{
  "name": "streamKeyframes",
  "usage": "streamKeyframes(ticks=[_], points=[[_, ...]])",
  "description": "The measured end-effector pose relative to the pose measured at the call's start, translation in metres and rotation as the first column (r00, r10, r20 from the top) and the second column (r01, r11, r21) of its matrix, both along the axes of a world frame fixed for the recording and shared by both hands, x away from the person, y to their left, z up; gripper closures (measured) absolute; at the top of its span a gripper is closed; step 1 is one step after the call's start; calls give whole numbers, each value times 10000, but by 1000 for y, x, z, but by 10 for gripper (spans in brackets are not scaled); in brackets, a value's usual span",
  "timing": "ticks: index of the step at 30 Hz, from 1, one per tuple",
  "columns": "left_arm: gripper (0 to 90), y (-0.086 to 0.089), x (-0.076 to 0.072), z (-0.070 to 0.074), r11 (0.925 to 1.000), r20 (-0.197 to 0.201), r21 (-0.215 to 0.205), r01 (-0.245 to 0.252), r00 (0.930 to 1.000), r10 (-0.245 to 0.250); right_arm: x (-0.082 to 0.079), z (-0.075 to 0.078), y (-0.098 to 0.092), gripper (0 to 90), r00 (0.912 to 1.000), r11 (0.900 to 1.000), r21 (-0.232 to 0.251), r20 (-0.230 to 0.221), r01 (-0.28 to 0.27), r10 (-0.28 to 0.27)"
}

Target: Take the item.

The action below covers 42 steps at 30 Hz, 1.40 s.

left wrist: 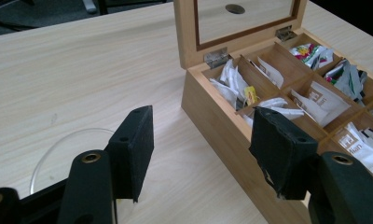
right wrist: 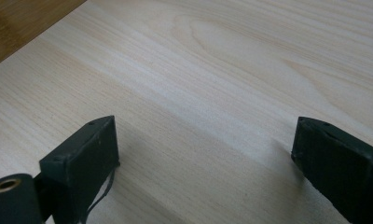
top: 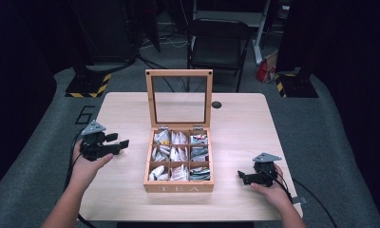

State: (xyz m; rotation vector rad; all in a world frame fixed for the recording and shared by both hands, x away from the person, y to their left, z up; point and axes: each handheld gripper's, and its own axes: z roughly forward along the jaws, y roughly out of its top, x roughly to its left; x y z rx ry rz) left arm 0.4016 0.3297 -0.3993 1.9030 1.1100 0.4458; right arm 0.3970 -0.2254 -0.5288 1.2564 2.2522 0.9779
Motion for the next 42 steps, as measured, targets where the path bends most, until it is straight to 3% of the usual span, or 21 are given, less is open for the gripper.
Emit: streamKeyframes(ticks=[18,27,35,42], points=[[397,-5,-20,-40,9992,-319,175,363,9989,-357,0,0,0,66,10000,10000,4,-2,-3,3],[399,1,-25,-61,9999,-609,-87,81,9981,-87,0,0,0,66,10000,10000,-1,-6,-3,3],[399,5,-26,-74,9999,-745,-98,-129,9971,122,0,0,0,66,10000,10000,-2,10,10,-10],[399,5,-27,-84,9999,-938,140,49,9956,-36,0,0,0,66,10000,10000,0,10,13,-13]])
